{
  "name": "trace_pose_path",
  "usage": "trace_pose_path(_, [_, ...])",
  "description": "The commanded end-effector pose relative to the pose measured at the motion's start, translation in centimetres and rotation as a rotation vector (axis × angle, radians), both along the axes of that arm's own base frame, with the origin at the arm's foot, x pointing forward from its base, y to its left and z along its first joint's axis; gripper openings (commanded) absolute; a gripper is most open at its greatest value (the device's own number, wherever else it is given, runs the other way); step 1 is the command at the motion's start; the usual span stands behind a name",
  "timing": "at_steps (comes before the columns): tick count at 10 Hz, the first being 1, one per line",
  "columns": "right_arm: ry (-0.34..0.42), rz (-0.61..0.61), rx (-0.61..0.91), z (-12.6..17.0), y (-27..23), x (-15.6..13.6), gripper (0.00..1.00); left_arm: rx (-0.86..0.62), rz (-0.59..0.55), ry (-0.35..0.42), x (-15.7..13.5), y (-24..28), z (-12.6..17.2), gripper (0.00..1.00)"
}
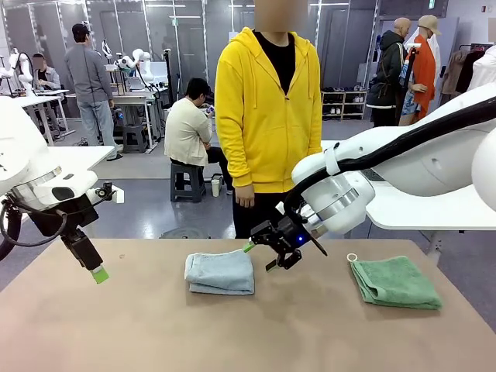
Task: Fold the towels and place them in the basket.
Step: Stack the folded Towel with hook on the right side of the table.
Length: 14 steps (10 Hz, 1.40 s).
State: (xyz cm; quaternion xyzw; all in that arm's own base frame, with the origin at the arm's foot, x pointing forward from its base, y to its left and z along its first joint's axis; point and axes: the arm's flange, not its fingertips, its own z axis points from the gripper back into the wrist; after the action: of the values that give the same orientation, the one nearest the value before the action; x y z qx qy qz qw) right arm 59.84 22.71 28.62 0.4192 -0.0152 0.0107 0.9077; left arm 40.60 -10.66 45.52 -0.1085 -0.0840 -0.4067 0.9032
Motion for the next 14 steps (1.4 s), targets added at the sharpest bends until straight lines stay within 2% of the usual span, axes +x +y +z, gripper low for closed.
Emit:
trace_pose_path(1, [-0.014,0.003,0.023,-1.0,0.9,0.7,1.0,0.014,-0.005,-0.003,0.2,0.1,0.1,1.0])
trace_pose_path(12, [0.02,0.005,0.011,-3.7,5.1,1.9,1.0,0.014,-0.005,-0.003,0.2,0.1,0.1,1.0])
trace_pose_path(13, [0.021,0.004,0.008,-3.8,5.3,1.9,0.77,0.014,-0.005,-0.003,0.2,0.1,0.1,1.0])
trace_pose_path(14, [0.022,-0.002,0.022,-3.9,5.3,1.8,0.4,0.014,-0.005,-0.003,0.2,0.1,0.1,1.0])
